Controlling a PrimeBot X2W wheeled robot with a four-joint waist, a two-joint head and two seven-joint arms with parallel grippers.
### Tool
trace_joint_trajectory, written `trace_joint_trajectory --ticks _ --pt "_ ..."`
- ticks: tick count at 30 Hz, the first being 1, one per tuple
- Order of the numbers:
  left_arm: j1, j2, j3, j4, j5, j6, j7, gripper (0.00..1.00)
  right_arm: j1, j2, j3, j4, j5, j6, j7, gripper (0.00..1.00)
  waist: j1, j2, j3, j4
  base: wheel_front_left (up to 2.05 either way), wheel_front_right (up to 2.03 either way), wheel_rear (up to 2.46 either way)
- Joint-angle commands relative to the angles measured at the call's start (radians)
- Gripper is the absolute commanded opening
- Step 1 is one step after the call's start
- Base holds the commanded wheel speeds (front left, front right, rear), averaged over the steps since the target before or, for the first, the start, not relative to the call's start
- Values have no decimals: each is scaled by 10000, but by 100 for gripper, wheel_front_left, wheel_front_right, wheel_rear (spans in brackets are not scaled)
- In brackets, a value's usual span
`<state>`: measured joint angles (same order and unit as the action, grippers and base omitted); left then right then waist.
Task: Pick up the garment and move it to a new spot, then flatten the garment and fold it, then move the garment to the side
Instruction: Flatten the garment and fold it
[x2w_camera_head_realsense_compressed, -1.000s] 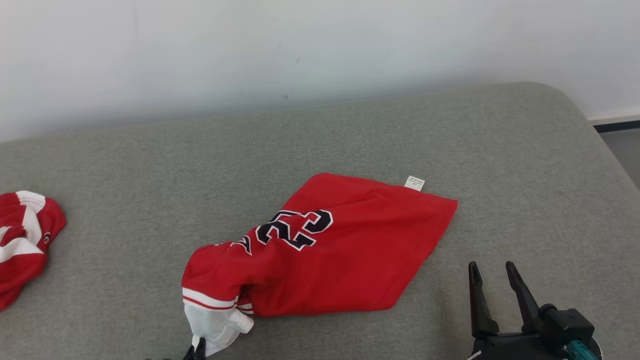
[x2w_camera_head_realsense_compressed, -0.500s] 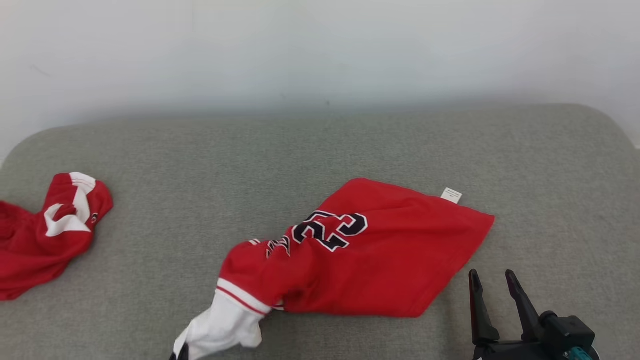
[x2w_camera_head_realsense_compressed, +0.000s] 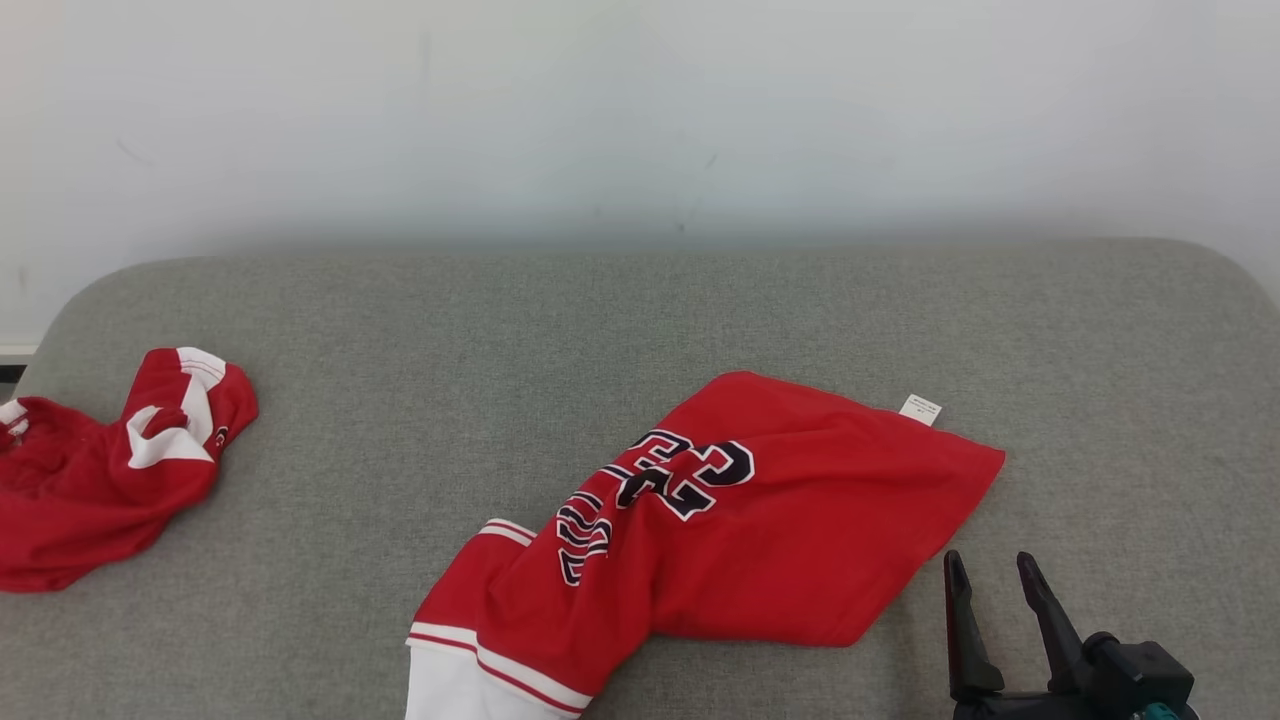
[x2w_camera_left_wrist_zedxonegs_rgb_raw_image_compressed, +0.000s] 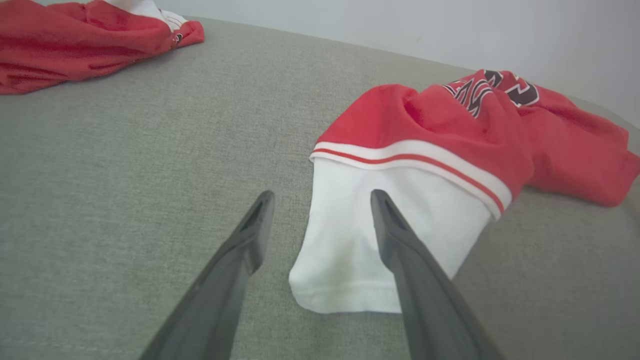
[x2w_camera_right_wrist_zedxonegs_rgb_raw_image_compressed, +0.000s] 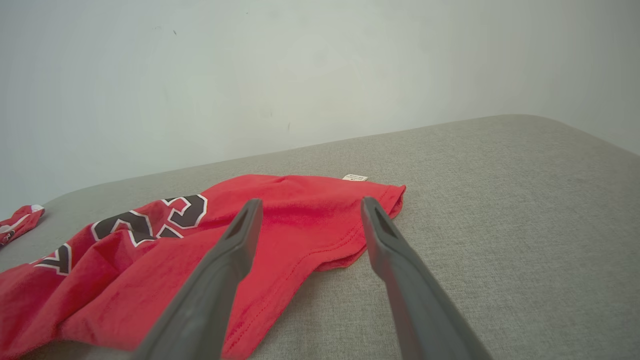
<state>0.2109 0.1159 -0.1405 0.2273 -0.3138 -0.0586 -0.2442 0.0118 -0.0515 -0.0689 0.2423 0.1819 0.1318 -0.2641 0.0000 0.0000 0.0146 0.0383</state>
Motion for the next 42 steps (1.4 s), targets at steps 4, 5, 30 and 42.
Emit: trace_joint_trajectory --ticks 4,5,30,42 --pt "-283 15 364 -528 33 60 -192 100 137 25 -27 -4 -29 -22 -4 100 0 0 -68 -51 0 0 0" --pt "-337 49 466 -653 96 64 -205 100 143 23 -48 0 -36 -22 -4 100 0 0 -79 -70 0 0 0" --pt "-1115 -508 2298 -1733 1402 -159 -216 100 -1361 -387 -290 1223 -536 -22 -3 100 0 0 294 -541 0 0 0" --pt "-1664 -622 2278 -1643 1527 -274 -218 100 -4204 -1590 -380 4708 -779 -22 47 100 0 0 1128 216 0 0 0"
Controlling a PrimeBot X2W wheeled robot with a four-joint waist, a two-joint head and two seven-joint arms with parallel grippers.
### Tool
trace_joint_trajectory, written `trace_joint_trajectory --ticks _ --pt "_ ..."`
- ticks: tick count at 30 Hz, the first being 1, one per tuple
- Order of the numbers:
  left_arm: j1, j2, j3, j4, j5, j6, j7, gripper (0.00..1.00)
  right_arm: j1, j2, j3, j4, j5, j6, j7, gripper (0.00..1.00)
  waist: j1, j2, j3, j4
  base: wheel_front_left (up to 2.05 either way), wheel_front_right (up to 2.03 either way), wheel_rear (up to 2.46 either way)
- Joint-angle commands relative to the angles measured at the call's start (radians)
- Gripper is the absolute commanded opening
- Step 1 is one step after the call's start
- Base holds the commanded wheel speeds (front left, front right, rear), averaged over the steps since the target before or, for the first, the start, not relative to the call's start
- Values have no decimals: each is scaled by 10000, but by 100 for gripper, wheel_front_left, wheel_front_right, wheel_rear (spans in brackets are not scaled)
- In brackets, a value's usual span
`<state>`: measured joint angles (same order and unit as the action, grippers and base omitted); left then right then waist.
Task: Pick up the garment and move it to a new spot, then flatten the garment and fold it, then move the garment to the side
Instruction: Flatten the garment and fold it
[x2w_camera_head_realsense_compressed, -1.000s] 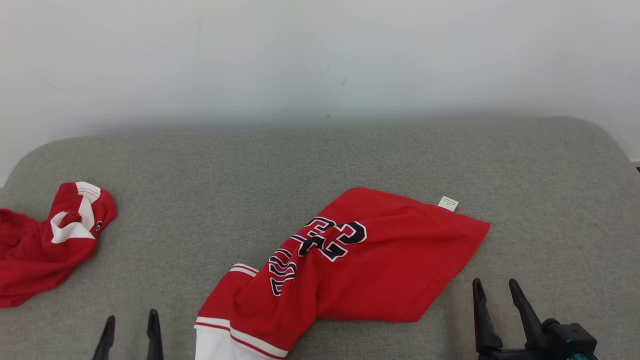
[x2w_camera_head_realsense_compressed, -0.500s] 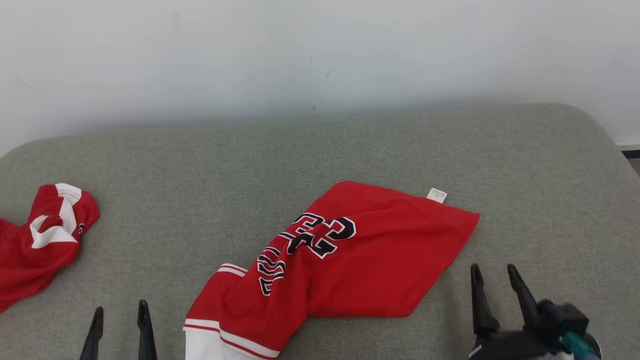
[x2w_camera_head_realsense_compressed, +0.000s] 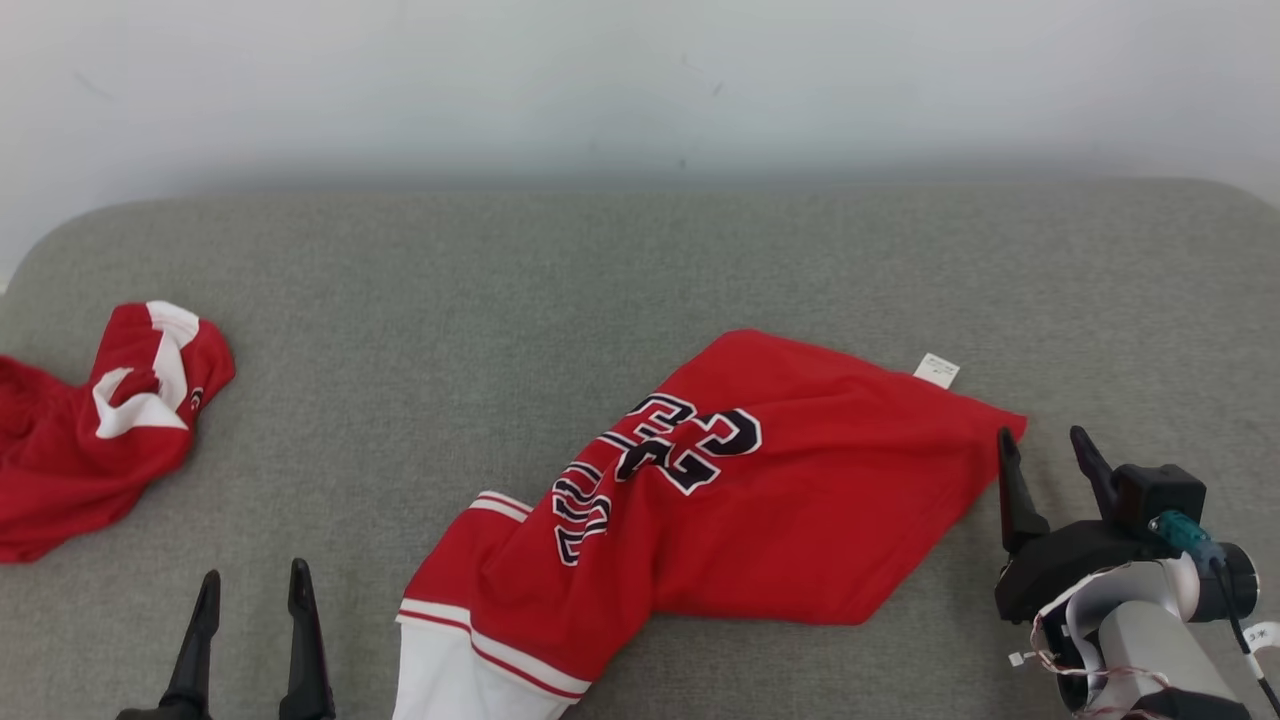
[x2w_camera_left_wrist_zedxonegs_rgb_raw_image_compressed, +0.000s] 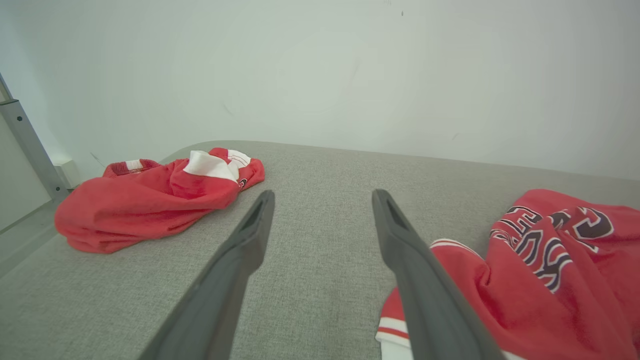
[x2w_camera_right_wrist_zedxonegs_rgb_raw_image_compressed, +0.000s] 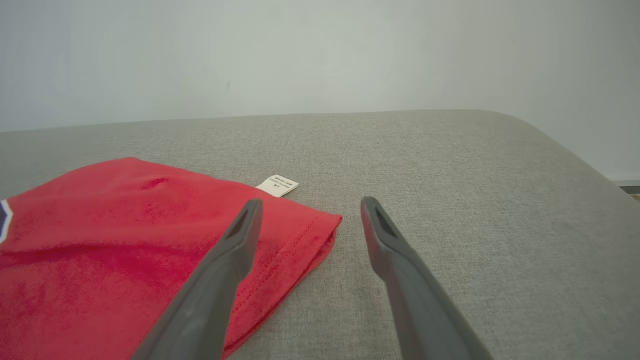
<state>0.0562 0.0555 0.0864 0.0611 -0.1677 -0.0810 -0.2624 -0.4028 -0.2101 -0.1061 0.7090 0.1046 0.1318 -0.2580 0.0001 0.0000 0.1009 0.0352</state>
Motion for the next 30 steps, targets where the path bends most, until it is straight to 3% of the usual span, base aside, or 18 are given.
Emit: trace_joint_trajectory --ticks 1,11,12,13,23,30 --pt "-172 -24 5 37 63 -36 -36 100 -251 -72 -43 357 7 -22 -23 100 -1 0 345 307 0 0 0" --pt "-422 -51 17 119 74 -58 -36 100 -1400 -171 -14 2964 205 -24 185 100 -1 0 765 556 0 0 0" --pt "-437 -50 26 120 81 -49 -36 100 -1462 -155 50 3150 232 -24 193 7 -1 0 773 544 0 0 0" --pt "-455 -51 29 127 86 -32 -35 100 -1518 -133 104 3269 293 -22 178 0 -1 0 779 526 0 0 0" --pt "-623 -54 -332 295 -119 49 -36 100 -2872 -776 867 2022 295 -22 -78 0 -1 0 734 447 0 0 0" --pt "-649 -56 -683 370 -415 147 -37 100 -4125 -1665 1270 1623 350 -22 -73 0 -1 0 767 830 0 0 0"
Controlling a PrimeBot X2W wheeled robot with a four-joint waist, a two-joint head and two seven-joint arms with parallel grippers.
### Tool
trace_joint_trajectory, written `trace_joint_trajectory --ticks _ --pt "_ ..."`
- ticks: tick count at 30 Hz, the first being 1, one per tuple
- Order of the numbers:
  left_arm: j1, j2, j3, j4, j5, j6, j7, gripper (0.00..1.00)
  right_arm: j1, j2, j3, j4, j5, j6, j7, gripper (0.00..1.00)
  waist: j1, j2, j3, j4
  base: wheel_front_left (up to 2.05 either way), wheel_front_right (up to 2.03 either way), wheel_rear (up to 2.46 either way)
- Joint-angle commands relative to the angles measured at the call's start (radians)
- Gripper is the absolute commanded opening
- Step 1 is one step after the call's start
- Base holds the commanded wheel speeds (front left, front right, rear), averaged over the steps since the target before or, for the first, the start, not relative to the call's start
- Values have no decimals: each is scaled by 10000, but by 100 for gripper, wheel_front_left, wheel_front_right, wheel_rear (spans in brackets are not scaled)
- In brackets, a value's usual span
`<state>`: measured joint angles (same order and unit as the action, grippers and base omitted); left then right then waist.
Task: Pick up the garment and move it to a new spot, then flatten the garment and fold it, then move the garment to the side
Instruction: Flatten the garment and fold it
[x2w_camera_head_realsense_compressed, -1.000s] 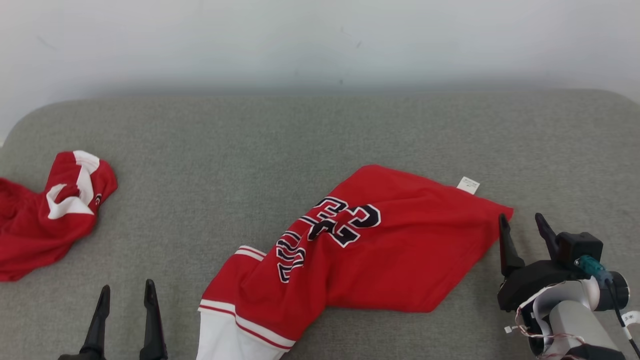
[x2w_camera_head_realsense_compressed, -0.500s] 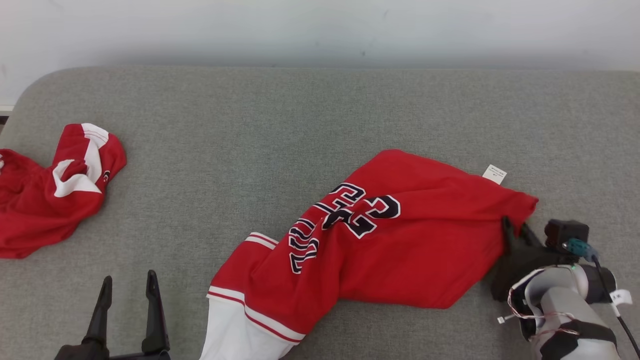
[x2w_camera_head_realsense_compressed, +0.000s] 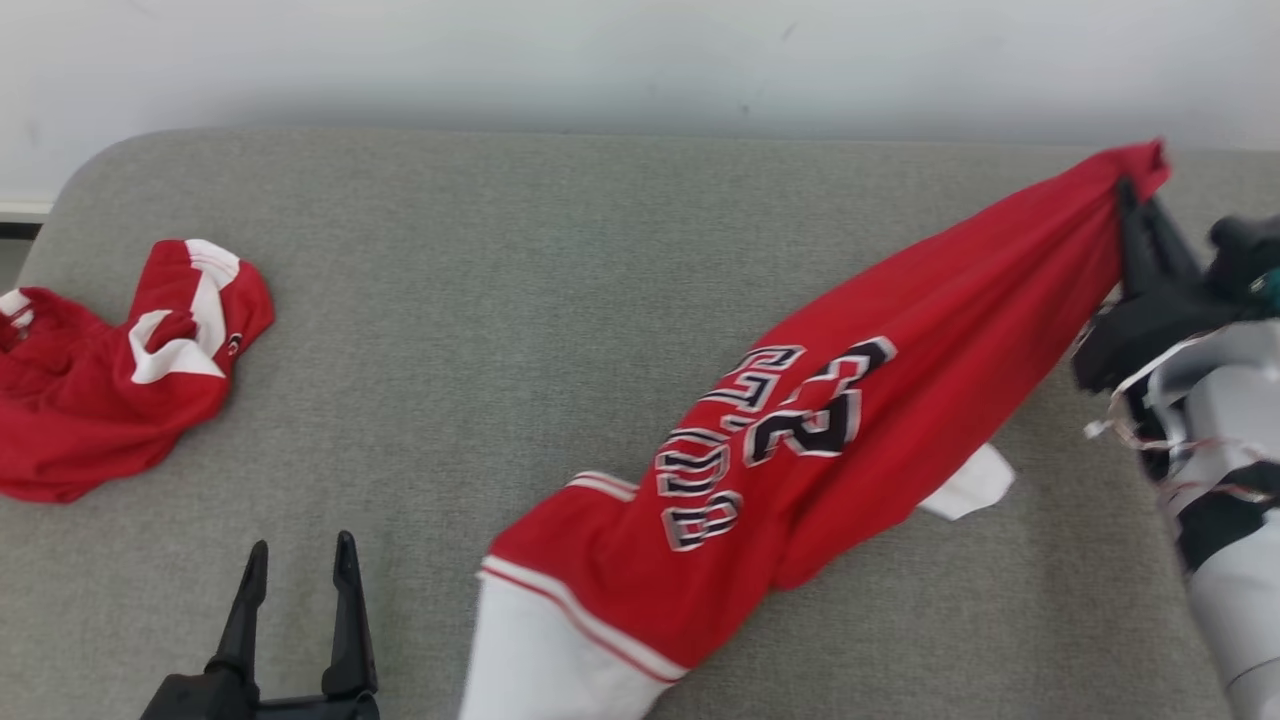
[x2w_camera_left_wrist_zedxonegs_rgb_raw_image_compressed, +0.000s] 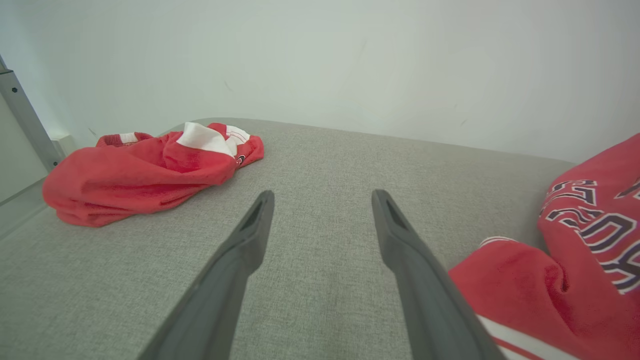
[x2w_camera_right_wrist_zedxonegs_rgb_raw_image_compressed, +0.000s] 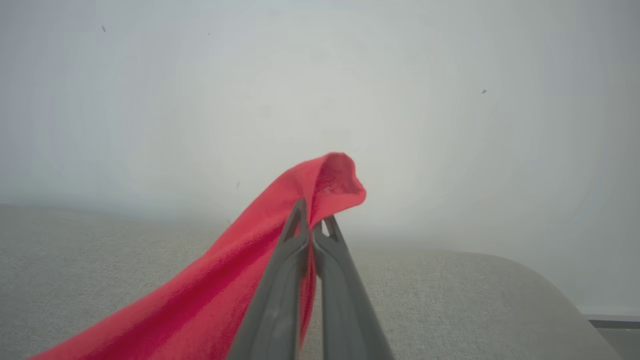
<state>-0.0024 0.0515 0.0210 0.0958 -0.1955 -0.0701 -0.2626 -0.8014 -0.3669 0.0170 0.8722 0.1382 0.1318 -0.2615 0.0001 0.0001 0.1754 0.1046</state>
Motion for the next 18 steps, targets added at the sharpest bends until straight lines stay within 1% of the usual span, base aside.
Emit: trace_joint_trajectory --ticks 1,5,9,13,15,18 --pt "-47 -14 -69 31 -191 58 -33 100 -304 -249 51 40 36 -22 7 0 -1 -1 31 218 0 0 0" --pt "-32 -13 -244 64 -271 98 -35 100 -819 -863 125 204 43 -22 154 0 -1 -1 80 538 0 0 0" --pt "46 -15 -297 104 -365 150 -35 100 -938 -923 248 131 -73 -22 287 0 -1 -1 77 695 0 0 0" --pt "102 -17 -373 139 -472 200 -33 100 -1021 -687 524 32 -96 -24 397 0 -1 -1 82 804 0 0 0" --pt "53 -15 -442 181 -510 216 -35 100 -1128 -432 708 21 -63 -22 418 0 -1 -1 85 873 0 0 0" --pt "-68 -14 -603 236 -539 221 -35 100 -1315 177 1139 13 -141 -23 417 0 -1 -1 80 1008 0 0 0"
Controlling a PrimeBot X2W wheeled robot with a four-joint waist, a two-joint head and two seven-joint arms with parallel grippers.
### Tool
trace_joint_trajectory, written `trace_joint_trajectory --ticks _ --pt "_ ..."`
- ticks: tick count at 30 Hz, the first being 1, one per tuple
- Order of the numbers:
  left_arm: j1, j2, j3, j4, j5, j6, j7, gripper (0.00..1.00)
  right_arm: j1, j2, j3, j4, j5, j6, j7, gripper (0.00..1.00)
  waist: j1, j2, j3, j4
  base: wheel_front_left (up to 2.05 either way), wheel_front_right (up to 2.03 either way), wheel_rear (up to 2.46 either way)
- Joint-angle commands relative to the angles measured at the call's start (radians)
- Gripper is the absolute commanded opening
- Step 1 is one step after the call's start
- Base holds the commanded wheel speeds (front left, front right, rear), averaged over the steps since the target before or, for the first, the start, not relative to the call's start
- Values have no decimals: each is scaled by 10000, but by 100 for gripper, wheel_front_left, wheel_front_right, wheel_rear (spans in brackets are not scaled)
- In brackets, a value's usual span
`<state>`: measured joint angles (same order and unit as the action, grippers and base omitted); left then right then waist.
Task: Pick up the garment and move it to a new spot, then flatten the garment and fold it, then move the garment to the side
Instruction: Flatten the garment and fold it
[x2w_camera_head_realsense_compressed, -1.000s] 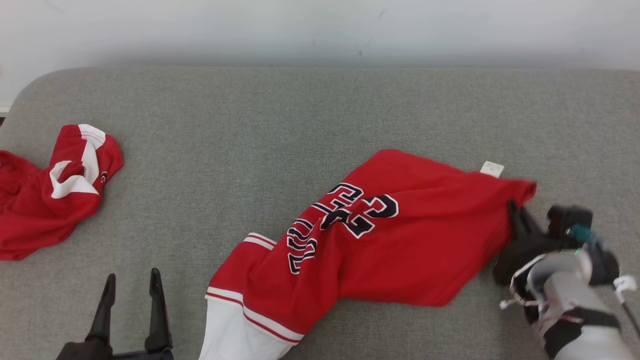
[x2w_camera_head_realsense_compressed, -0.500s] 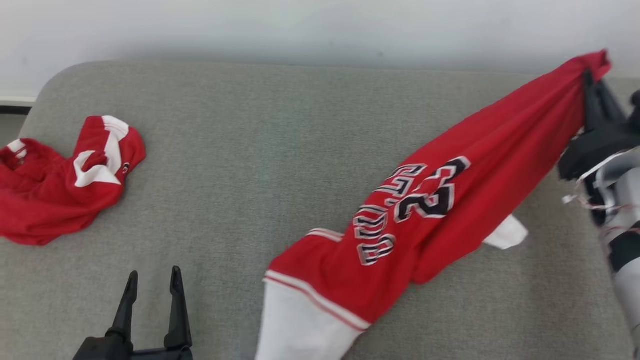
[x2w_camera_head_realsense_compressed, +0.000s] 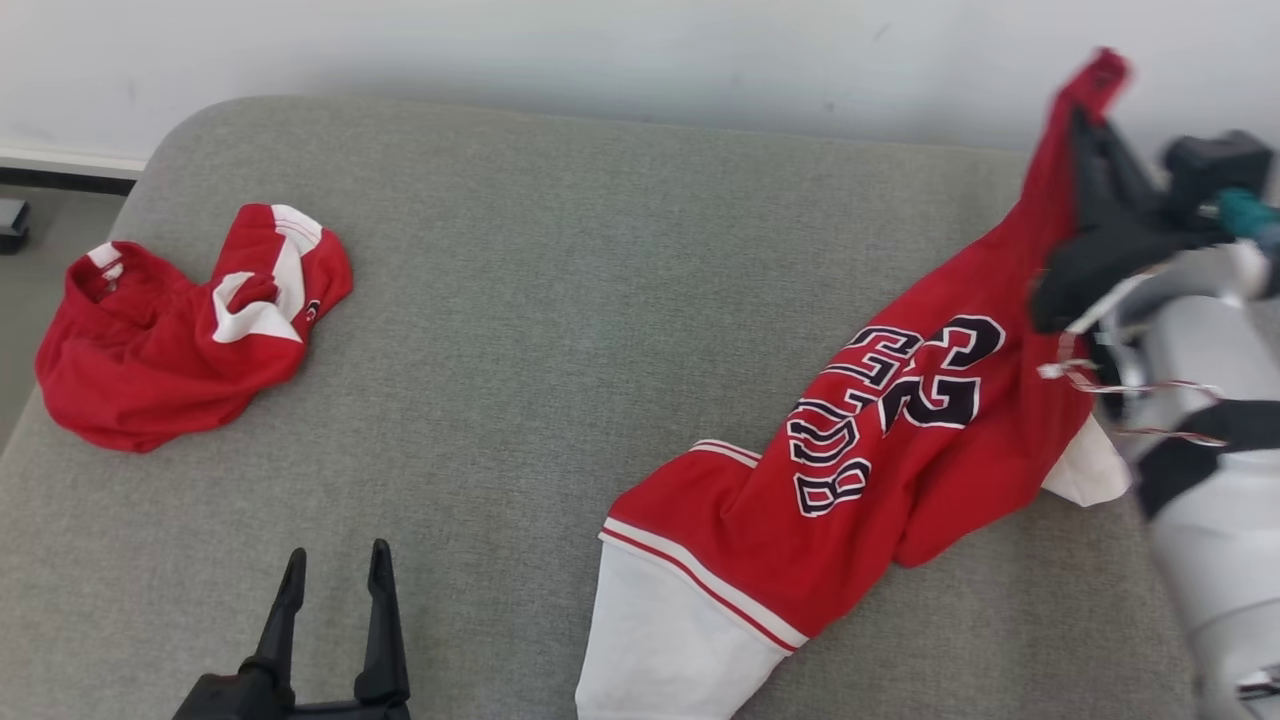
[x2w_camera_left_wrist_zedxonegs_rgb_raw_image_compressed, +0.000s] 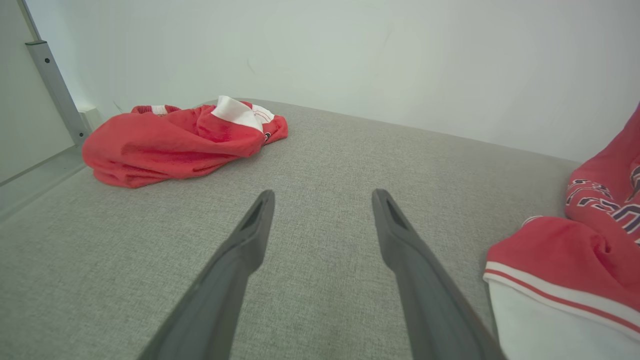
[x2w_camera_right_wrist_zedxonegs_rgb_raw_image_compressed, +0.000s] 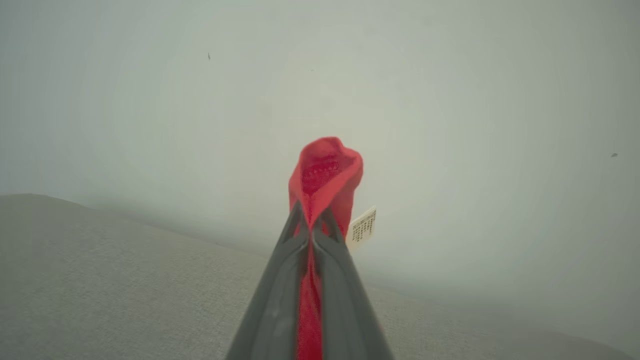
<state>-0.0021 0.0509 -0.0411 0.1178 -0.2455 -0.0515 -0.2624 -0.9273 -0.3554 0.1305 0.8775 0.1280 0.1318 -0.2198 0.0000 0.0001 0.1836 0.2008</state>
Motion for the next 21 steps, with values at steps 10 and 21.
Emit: trace_joint_trajectory --ticks 10,21 --pt "-503 -8 -532 223 -176 56 -37 100 -970 1326 1333 1106 82 -23 -97 100 0 -1 74 531 0 0 0" --pt "-206 -7 -59 326 -19 -22 -37 100 -622 1099 2007 1787 892 -24 -422 100 0 -1 -354 -84 0 0 0"
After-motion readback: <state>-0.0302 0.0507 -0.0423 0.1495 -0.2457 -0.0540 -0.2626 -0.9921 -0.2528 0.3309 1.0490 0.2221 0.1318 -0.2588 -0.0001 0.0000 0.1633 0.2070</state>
